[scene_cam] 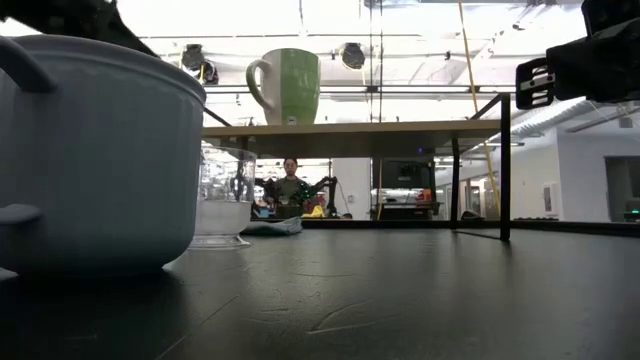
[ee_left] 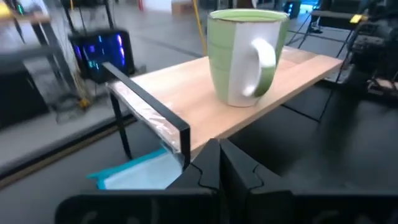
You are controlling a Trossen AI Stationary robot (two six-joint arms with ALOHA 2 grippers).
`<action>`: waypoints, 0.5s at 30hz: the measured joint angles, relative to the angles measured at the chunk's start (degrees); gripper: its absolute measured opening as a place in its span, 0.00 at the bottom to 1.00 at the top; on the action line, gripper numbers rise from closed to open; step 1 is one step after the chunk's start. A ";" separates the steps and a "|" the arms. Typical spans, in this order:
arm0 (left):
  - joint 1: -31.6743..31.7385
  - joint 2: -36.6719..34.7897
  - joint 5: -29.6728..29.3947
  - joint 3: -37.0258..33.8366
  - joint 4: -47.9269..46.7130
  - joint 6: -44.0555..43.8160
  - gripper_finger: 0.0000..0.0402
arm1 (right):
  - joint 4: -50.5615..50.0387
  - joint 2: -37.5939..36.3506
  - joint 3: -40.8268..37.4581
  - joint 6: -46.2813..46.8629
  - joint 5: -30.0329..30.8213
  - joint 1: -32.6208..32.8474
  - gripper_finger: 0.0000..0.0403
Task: Stack small to large cups/mugs on shelf
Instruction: Put the gray cup on the shelf
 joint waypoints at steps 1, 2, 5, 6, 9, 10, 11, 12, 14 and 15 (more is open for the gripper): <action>-0.52 0.00 -1.48 -1.11 0.18 0.32 0.01 | -0.02 0.00 0.00 0.00 0.02 0.00 0.00; -0.92 -0.01 -2.92 -2.13 0.09 0.32 0.02 | -0.02 0.00 0.00 0.00 0.04 0.00 0.00; -1.41 -0.28 -5.00 -4.94 -0.03 0.16 0.02 | -0.02 -0.01 -0.01 0.11 0.05 0.00 0.00; -1.44 -0.42 -5.44 -5.62 -0.05 0.32 0.02 | -0.02 -0.01 -0.01 0.09 0.06 0.00 0.00; -1.38 -0.39 -6.69 -6.74 -0.05 2.22 0.02 | -0.02 0.00 -0.01 -0.39 0.08 0.00 0.00; -1.38 -0.39 -6.86 -6.82 -0.10 3.44 0.02 | 0.01 -0.02 -0.02 -0.55 0.09 0.00 0.00; -1.38 -0.39 -6.95 -6.79 -0.02 4.84 0.02 | 0.22 0.00 0.00 -0.69 0.11 0.00 0.00; -1.36 -0.39 -7.00 -6.71 -0.02 6.29 0.02 | 0.84 0.00 -0.02 -0.76 0.13 0.00 0.00; -1.38 -0.39 -7.00 -6.69 0.64 8.52 0.02 | 2.18 -0.02 -0.02 -1.38 0.15 0.00 0.00; -1.36 -0.39 -7.00 -6.69 1.30 9.48 0.02 | 3.04 -0.02 -0.01 -1.68 0.15 0.00 0.00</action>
